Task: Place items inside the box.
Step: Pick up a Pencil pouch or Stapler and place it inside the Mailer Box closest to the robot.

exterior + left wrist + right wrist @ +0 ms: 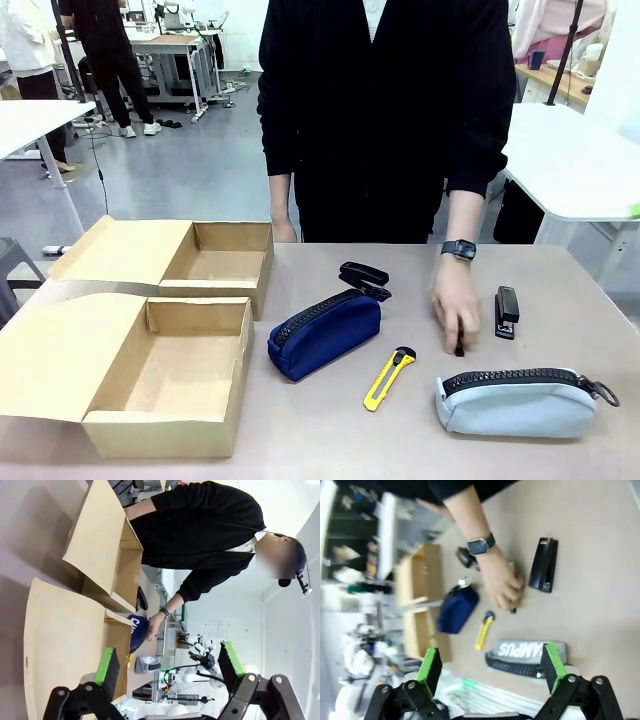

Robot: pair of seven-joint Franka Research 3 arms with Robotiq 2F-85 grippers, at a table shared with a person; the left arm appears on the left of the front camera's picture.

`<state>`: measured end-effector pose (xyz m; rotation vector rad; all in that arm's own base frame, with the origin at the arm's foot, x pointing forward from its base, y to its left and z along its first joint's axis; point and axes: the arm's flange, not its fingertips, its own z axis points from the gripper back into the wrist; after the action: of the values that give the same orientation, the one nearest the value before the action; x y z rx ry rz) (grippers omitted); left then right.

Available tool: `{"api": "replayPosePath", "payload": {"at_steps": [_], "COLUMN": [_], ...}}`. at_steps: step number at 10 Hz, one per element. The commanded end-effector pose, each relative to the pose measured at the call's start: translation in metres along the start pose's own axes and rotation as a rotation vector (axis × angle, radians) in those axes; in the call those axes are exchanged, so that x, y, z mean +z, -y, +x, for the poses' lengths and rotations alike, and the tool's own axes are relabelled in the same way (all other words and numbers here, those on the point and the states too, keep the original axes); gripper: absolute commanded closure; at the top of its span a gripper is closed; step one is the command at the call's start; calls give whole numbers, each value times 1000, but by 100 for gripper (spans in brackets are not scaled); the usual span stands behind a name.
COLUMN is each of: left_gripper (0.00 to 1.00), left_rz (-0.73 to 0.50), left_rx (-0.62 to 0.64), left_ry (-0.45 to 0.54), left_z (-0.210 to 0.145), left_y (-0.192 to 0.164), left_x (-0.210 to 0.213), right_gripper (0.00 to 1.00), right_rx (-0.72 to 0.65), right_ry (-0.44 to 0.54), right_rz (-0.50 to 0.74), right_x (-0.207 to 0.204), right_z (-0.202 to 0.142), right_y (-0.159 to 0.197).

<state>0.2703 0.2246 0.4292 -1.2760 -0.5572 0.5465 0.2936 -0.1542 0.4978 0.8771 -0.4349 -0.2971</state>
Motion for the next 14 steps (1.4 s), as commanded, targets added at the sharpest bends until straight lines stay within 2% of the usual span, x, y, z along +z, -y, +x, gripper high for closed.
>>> {"api": "replayPosePath", "payload": {"at_steps": [1, 3, 5, 8, 9, 10, 12, 14], "left_gripper": [0, 0, 0, 0, 0, 0, 0, 0], "left_rz": [-14, -14, -14, -14, -14, -14, -14, -14], "left_rx": [-22, -22, -22, -22, -22, -22, -22, -22], "left_ry": [-1, -1, -1, -1, -1, -1, -1, -1], "left_z": [-1, -1, -1, -1, -1, -1, -1, -1], "left_y": [0, 0, 0, 0, 0, 0, 0, 0], "left_x": [1, 1, 1, 1, 1, 1, 1, 1], "right_gripper": [0, 0, 0, 0, 0, 0, 0, 0], "right_rx": [-128, -189, -204, -177, -198, -176, -110, -135], "right_ry": [56, 165, 164, 121, 148, 118, -34, -101], "right_rz": [256, 315, 308, 275, 164, 8, -188, -371], "right_x": [91, 114, 108, 95, 77, 48, -20, -81], "right_z": [-14, -38, -38, -28, -25, -23, -10, 6], "right_y": [63, 95, 102, 91, 76, 54, 17, 6]}}
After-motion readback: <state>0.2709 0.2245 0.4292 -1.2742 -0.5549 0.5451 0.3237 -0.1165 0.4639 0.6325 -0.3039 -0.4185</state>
